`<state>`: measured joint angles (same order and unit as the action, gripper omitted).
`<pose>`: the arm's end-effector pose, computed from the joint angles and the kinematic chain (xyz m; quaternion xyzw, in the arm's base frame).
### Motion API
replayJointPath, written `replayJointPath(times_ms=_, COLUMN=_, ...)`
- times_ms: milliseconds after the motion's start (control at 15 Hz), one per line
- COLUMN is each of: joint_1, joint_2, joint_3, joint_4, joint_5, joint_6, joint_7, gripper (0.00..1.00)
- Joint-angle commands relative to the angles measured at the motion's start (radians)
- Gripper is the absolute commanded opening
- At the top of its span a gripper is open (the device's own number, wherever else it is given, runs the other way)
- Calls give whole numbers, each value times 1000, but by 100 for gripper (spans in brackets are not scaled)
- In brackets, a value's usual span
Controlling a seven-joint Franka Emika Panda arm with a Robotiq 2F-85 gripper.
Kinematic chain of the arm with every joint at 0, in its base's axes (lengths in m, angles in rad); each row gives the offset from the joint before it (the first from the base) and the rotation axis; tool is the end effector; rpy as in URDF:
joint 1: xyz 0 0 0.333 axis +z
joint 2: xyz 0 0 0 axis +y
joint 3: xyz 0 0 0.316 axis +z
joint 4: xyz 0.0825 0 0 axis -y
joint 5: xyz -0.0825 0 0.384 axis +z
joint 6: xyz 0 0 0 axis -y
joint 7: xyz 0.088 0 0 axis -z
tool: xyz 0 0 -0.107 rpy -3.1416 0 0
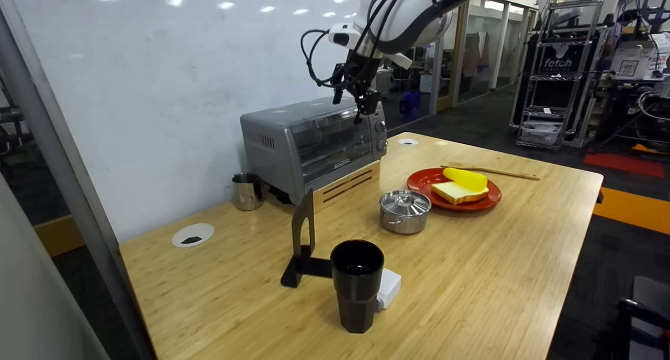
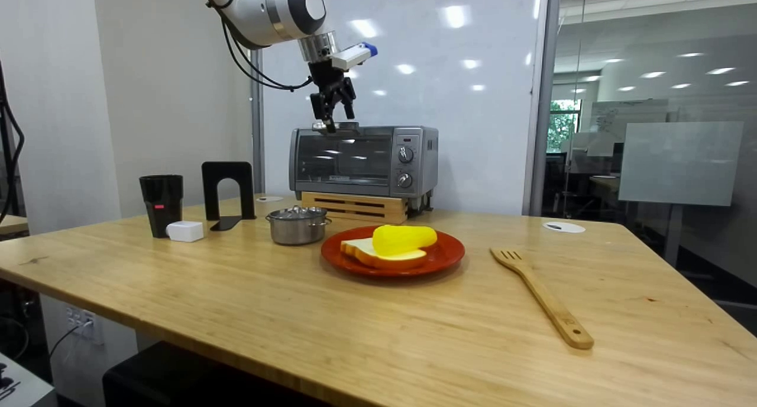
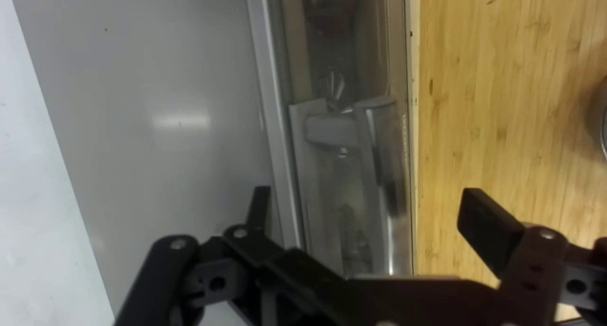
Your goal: Place the corn toy in the oven then close it
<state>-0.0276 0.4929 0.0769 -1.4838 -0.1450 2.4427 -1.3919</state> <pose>0.7337 0.0253 0.4413 0.7071 0.6669 0.1554 0.1765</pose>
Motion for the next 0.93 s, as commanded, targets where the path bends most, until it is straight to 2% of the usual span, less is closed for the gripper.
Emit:
replayJointPath(times_ms=0, joint_1=-11, joint_2=19, joint_3=25, joint_4=22, joint_5=24, joint_6=-56, joint_7=-27, gripper=100)
replayJointPath(times_ms=467, joint_1=-10, joint_2=-23, joint_3=29, joint_4=-30, joint_5=47, joint_6=-195, joint_7=-13, gripper=100)
replayJointPath(times_ms=867, joint_1=0, joint_2=-52, joint_3=29, joint_4=-88, joint_5=40, joint_6=-271, joint_7=-13, gripper=100)
